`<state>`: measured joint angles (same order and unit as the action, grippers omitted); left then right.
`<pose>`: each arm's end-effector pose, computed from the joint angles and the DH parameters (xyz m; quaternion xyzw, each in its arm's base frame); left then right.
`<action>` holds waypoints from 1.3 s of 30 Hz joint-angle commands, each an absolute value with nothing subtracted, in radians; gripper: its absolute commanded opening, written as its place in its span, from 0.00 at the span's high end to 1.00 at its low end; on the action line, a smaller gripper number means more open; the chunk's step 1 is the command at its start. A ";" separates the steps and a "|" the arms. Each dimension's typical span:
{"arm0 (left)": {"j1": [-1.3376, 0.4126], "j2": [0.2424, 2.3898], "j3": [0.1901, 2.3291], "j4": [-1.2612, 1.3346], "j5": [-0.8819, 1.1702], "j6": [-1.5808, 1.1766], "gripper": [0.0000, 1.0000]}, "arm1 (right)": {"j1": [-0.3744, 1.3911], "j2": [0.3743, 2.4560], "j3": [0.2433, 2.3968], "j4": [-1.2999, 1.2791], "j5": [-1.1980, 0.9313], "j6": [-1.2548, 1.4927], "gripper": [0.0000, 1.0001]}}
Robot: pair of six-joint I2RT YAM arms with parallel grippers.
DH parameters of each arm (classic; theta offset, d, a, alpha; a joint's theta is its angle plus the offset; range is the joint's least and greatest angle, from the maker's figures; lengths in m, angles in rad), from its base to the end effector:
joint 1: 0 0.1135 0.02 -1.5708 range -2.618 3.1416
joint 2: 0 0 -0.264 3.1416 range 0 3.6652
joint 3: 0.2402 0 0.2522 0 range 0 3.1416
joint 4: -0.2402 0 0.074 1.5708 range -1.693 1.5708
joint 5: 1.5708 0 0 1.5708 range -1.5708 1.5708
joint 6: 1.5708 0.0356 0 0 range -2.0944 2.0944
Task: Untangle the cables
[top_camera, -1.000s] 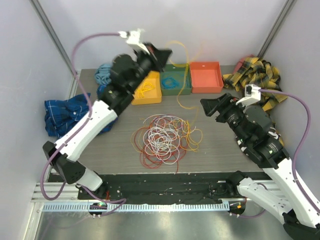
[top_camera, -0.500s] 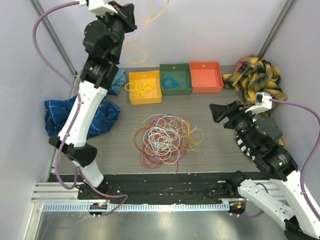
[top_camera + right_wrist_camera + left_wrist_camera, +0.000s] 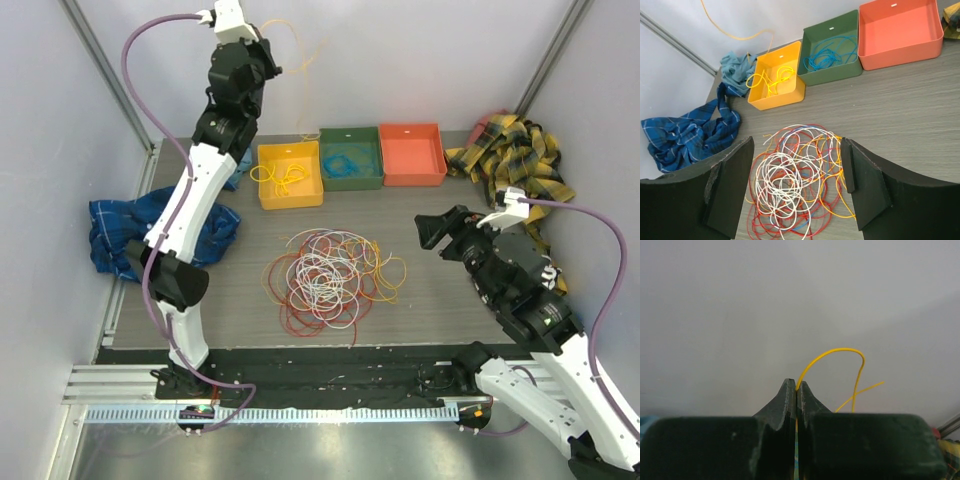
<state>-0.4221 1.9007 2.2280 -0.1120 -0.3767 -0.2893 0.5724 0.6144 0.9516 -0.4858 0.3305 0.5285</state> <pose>0.3911 -0.1613 0.5217 -0.1047 0.6243 -0.1564 0.7582 0.1089 0.0564 0.3874 0.0909 0.7495 0.2305 0.6139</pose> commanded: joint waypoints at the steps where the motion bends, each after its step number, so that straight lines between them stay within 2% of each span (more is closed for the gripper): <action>1: -0.407 1.917 2.217 -0.071 -0.399 -0.281 1.00 | 0.577 0.627 0.928 -0.443 0.354 0.489 0.22; 25: -0.371 1.890 2.056 -0.029 -0.411 -0.278 1.00 | 0.575 0.653 0.877 -0.414 0.339 0.500 0.22; 29: -0.371 1.939 2.000 -0.063 -0.370 -0.319 1.00 | 0.577 0.650 0.854 -0.408 0.342 0.506 0.22; 34: -0.371 2.045 1.997 -0.164 -0.420 -0.357 1.00 | 0.575 0.649 0.845 -0.408 0.357 0.497 0.22; 35: -0.371 2.051 1.999 -0.187 -0.432 -0.354 0.95 | 0.577 0.649 0.845 -0.408 0.362 0.492 0.22; 37: -0.371 2.052 1.996 -0.204 -0.442 -0.345 0.58 | 0.577 0.646 0.847 -0.407 0.368 0.486 0.22; 38: -0.371 2.043 1.994 -0.207 -0.446 -0.344 0.24 | 0.577 0.647 0.847 -0.407 0.370 0.483 0.22; 39: -0.371 2.036 1.981 -0.201 -0.460 -0.345 0.12 | 0.575 0.649 0.847 -0.407 0.373 0.480 0.22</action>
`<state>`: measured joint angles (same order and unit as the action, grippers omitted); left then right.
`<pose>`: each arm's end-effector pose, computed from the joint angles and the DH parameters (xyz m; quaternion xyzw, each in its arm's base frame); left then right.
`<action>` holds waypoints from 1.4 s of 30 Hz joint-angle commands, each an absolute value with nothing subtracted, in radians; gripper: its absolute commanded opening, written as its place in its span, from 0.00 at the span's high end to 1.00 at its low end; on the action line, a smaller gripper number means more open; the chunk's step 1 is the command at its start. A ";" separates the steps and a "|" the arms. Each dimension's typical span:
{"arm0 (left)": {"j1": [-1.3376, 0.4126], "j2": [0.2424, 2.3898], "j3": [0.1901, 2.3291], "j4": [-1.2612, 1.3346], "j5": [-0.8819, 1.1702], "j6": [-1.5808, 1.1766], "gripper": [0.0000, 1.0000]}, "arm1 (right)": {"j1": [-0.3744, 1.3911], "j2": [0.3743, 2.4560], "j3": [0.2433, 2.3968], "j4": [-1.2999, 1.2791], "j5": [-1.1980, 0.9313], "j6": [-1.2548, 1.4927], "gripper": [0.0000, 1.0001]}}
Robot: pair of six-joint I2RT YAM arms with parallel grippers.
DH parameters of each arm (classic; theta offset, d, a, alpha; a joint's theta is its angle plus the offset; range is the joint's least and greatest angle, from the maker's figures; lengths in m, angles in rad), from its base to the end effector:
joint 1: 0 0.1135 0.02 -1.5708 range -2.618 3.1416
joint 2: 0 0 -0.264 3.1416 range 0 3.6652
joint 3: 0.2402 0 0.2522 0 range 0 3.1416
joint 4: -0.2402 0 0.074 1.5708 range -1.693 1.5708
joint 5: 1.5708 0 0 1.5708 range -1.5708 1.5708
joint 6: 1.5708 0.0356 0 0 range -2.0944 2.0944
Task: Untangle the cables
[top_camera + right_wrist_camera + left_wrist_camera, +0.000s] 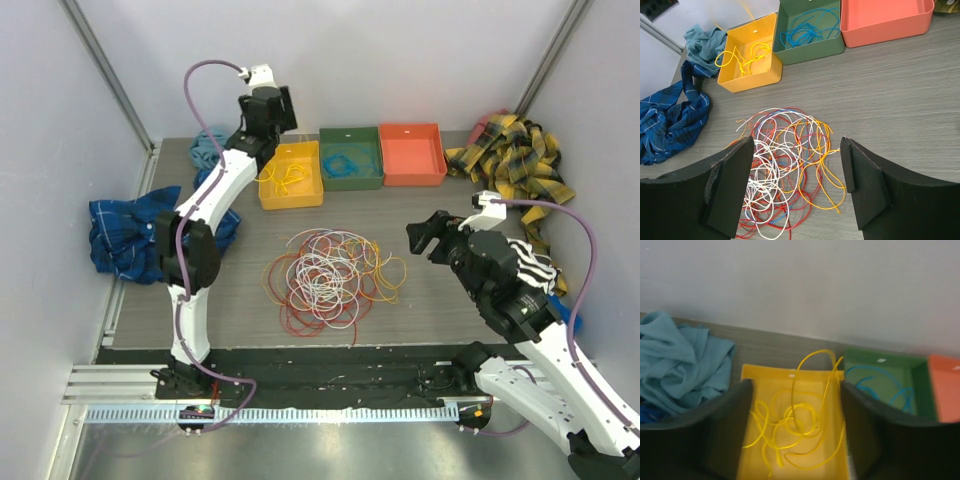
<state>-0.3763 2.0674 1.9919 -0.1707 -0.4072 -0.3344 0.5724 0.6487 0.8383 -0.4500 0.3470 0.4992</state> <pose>0.4684 -0.1699 0.3610 -0.1081 0.7747 -0.0600 0.6201 0.1265 0.0671 0.3504 0.0765 0.7843 0.1887 0.5859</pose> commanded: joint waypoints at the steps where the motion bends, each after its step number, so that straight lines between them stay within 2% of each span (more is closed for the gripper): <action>1: -0.370 2.010 1.973 -0.193 -0.468 -0.341 0.02 | 0.575 0.652 0.848 -0.403 0.373 0.479 0.22; 8: -0.374 1.853 1.948 -0.218 -0.468 -0.376 0.00 | 0.575 0.673 0.841 -0.382 0.354 0.497 0.22; 11: -0.402 1.699 1.809 -0.233 -0.407 -0.478 0.00 | 0.577 0.693 0.798 -0.370 0.353 0.511 0.23; 12: -0.416 1.659 1.699 -0.230 -0.385 -0.504 0.00 | 0.575 0.713 0.781 -0.367 0.353 0.518 0.23; 17: -0.612 1.433 1.299 -0.198 -0.396 -0.615 0.00 | 0.575 0.791 0.611 -0.272 0.307 0.621 0.25; 20: -0.731 1.367 1.171 -0.222 -0.416 -0.660 0.00 | 0.575 0.879 0.566 -0.218 0.304 0.672 0.26; 27: -0.819 1.180 1.016 -0.298 -0.425 -0.710 0.00 | 0.574 1.011 0.549 -0.051 0.293 0.739 0.24; 33: -0.819 1.051 0.901 -0.340 -0.423 -0.726 0.00 | 0.575 1.160 0.594 -0.089 0.426 0.701 0.31; 42: -0.819 0.980 0.830 -0.357 -0.407 -0.752 0.00 | 0.574 1.107 0.534 -0.140 0.552 0.680 0.34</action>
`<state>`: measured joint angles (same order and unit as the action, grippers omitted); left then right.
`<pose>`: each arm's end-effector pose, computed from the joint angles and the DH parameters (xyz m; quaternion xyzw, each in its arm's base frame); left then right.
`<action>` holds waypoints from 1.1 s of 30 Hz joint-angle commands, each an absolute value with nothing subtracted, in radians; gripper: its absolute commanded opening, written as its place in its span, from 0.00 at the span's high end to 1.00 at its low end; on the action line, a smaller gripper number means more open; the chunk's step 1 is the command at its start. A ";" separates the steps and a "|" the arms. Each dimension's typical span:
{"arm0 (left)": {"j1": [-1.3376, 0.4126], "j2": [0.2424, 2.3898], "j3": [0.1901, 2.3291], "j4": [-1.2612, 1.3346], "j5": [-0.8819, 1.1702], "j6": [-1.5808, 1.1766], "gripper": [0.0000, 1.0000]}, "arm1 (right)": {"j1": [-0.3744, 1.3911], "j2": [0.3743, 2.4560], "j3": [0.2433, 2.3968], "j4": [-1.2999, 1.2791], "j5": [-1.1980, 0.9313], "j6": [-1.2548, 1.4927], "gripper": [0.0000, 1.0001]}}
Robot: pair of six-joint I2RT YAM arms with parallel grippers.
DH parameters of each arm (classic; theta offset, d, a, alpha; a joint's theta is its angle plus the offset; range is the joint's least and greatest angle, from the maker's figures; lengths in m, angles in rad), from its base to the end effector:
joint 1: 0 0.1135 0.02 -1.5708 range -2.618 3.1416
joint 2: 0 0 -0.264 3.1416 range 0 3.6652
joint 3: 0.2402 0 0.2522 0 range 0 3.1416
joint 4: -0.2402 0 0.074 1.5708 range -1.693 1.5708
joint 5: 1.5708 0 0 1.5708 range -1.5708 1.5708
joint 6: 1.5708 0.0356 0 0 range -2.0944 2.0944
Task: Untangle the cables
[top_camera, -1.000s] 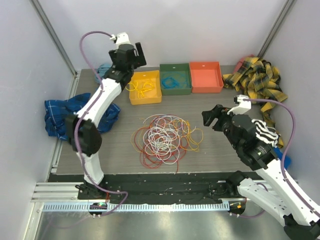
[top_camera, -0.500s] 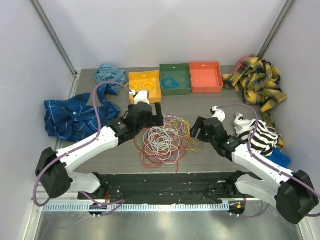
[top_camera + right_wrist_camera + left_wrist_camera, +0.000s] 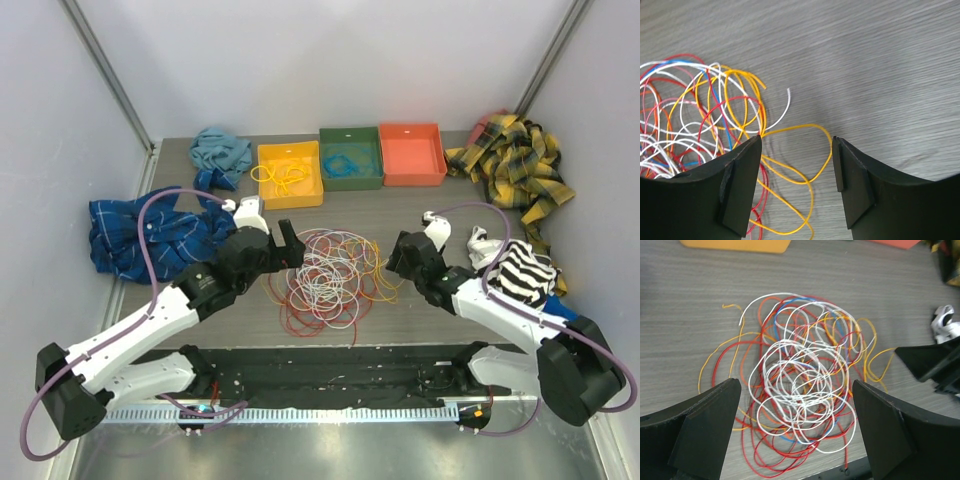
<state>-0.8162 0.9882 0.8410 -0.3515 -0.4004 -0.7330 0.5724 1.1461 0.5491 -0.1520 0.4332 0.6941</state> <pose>0.1606 -0.1505 0.3063 -0.0664 0.8461 -0.2279 0.4773 0.1976 0.1095 0.1936 0.1401 0.8885 0.0720 0.4311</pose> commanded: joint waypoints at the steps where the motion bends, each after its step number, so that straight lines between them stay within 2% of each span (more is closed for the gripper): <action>1: -0.821 0.986 0.830 -0.353 -0.403 -0.749 0.00 | 0.574 1.115 0.532 -0.138 0.570 0.670 0.35; 7: -0.819 1.032 0.874 -0.362 -0.393 -0.721 0.00 | 0.574 1.261 0.560 -0.118 0.592 0.666 0.37; 17: -0.821 1.051 0.880 -0.362 -0.381 -0.715 0.00 | 0.563 1.359 0.571 -0.054 0.565 0.655 0.40; 20: -0.821 1.061 0.888 -0.364 -0.370 -0.716 0.00 | 0.554 1.407 0.594 -0.035 0.557 0.650 0.54; 21: -0.821 1.062 0.893 -0.367 -0.370 -0.716 0.00 | 0.551 1.417 0.598 -0.032 0.554 0.650 0.63; 23: -0.821 1.057 0.894 -0.371 -0.373 -0.713 0.00 | 0.548 1.434 0.612 -0.023 0.554 0.647 0.76; 24: -0.821 1.054 0.894 -0.374 -0.377 -0.712 0.00 | 0.546 1.434 0.615 -0.021 0.558 0.643 0.86; 26: -0.821 1.042 0.891 -0.373 -0.382 -0.707 0.00 | 0.545 1.413 0.637 -0.029 0.569 0.631 0.99; 29: -0.819 1.028 0.891 -0.364 -0.385 -0.701 0.00 | 0.546 1.338 0.701 -0.090 0.575 0.597 0.99; 33: -0.821 1.029 0.896 -0.299 -0.374 -0.689 0.00 | 0.549 1.091 0.820 -0.159 0.548 0.545 0.99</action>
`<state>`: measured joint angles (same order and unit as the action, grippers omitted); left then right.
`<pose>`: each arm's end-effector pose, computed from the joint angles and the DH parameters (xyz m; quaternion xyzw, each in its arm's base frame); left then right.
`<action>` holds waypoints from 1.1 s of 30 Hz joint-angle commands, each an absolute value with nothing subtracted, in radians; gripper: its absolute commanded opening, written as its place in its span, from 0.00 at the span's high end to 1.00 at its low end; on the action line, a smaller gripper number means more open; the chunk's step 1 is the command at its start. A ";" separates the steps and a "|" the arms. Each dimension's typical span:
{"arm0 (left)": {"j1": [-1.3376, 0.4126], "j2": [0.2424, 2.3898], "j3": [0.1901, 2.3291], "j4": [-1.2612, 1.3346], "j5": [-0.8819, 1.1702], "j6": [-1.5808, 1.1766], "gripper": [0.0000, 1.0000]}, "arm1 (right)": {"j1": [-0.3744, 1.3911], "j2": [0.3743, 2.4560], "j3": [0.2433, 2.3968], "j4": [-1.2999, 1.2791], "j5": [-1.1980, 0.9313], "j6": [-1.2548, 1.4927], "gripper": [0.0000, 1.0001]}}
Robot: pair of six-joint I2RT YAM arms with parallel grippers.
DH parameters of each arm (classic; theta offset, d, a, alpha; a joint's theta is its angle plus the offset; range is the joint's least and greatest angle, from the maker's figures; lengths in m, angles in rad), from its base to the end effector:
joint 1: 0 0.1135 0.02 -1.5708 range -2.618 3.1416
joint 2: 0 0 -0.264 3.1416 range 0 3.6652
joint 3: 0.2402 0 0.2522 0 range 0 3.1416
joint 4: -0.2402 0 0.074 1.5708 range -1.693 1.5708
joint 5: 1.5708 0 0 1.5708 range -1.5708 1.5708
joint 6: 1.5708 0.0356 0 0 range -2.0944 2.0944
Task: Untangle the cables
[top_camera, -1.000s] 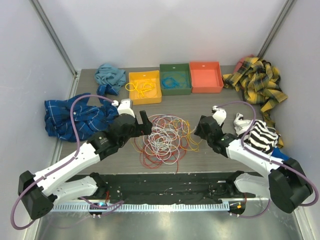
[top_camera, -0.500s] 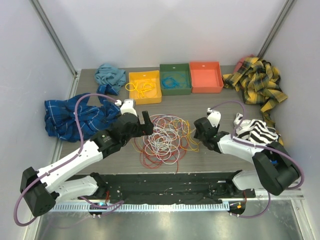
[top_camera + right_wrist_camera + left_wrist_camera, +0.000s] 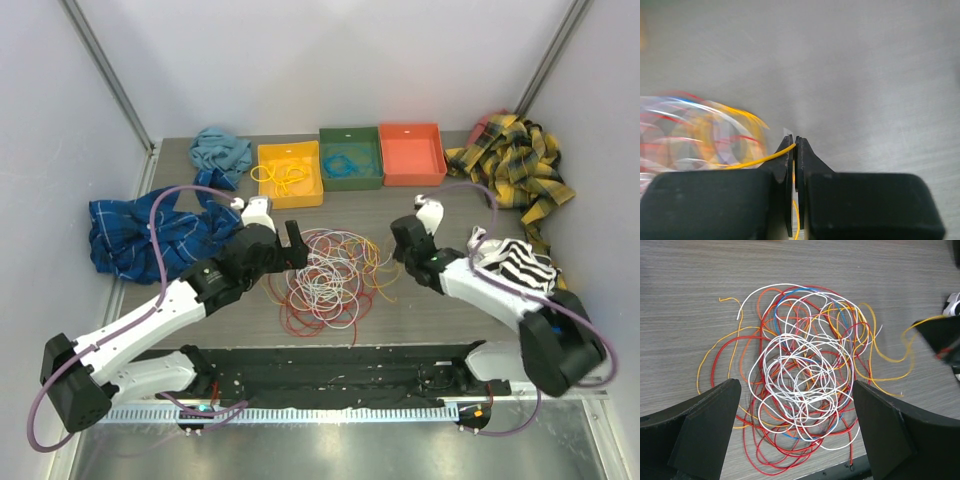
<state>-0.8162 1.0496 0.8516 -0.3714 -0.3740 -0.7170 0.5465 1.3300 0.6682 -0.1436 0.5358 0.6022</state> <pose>0.1675 -0.1592 0.2953 -0.0464 0.8653 -0.2097 0.4529 0.2313 0.1194 0.1912 0.1237 0.8915 -0.0105 0.4357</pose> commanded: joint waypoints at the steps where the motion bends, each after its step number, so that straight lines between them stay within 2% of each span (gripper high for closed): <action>1: -0.821 1.032 0.899 -0.267 -0.361 -0.686 0.00 | 0.551 1.059 0.880 -0.172 0.526 0.531 0.99; 7: -0.818 1.115 0.959 -0.178 -0.325 -0.673 0.00 | 0.552 0.879 1.075 -0.244 0.405 0.502 0.99; 11: -0.819 1.163 1.006 -0.085 -0.267 -0.644 0.00 | 0.554 0.851 1.163 -0.316 0.350 0.496 0.99; 18: -0.819 1.201 0.979 0.317 -0.146 -0.608 0.00 | 0.555 0.827 1.198 -0.339 0.308 0.505 0.99; 21: -0.819 1.192 0.934 0.447 -0.161 -0.588 0.00 | 0.555 0.815 1.197 -0.342 0.304 0.509 0.99; 28: -0.815 1.046 0.873 0.419 -0.258 -0.491 0.00 | 0.554 0.801 1.157 -0.338 0.282 0.514 0.99; 33: -0.816 1.017 0.853 0.451 -0.195 -0.417 0.00 | 0.555 0.796 1.143 -0.334 0.247 0.523 0.99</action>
